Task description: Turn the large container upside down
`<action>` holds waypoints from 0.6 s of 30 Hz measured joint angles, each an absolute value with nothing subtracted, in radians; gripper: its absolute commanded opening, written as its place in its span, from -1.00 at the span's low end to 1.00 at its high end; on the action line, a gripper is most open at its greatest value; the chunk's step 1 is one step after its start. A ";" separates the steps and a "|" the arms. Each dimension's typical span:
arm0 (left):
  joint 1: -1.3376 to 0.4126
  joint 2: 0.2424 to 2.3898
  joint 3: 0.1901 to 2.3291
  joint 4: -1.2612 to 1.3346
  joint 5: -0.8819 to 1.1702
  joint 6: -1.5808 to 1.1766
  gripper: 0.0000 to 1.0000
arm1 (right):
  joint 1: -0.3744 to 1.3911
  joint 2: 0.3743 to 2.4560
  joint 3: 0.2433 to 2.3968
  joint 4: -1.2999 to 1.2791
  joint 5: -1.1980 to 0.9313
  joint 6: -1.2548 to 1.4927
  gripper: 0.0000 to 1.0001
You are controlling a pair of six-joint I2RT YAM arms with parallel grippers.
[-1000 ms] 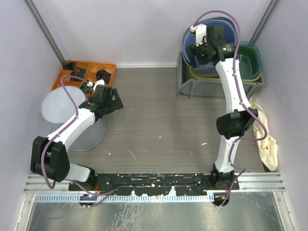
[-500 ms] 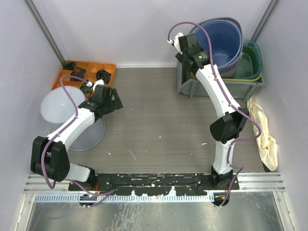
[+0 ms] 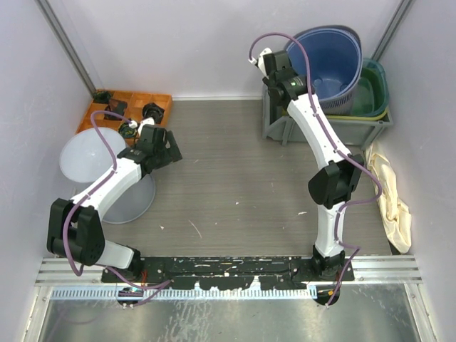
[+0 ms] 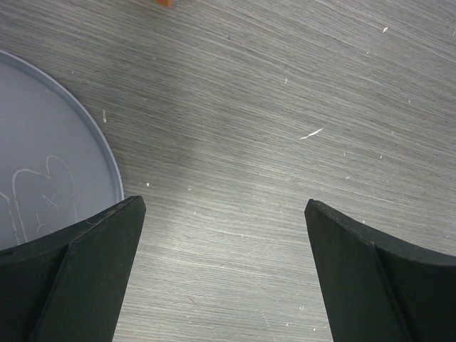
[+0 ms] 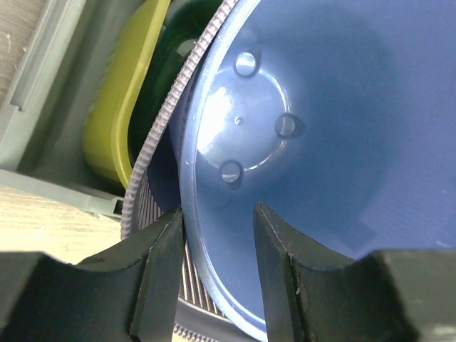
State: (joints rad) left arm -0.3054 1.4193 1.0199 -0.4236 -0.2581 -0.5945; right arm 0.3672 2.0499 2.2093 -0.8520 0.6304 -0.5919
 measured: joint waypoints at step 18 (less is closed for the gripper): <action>-0.304 1.438 1.031 -0.427 -0.258 -0.597 0.96 | 0.278 2.058 1.980 -0.501 0.567 -0.613 -0.19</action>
State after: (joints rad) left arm -0.3042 1.4384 1.0309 -0.4274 -0.2577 -0.5968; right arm 0.2779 2.0583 1.9800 -0.5011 0.5674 -0.6128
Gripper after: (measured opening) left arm 0.980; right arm 0.475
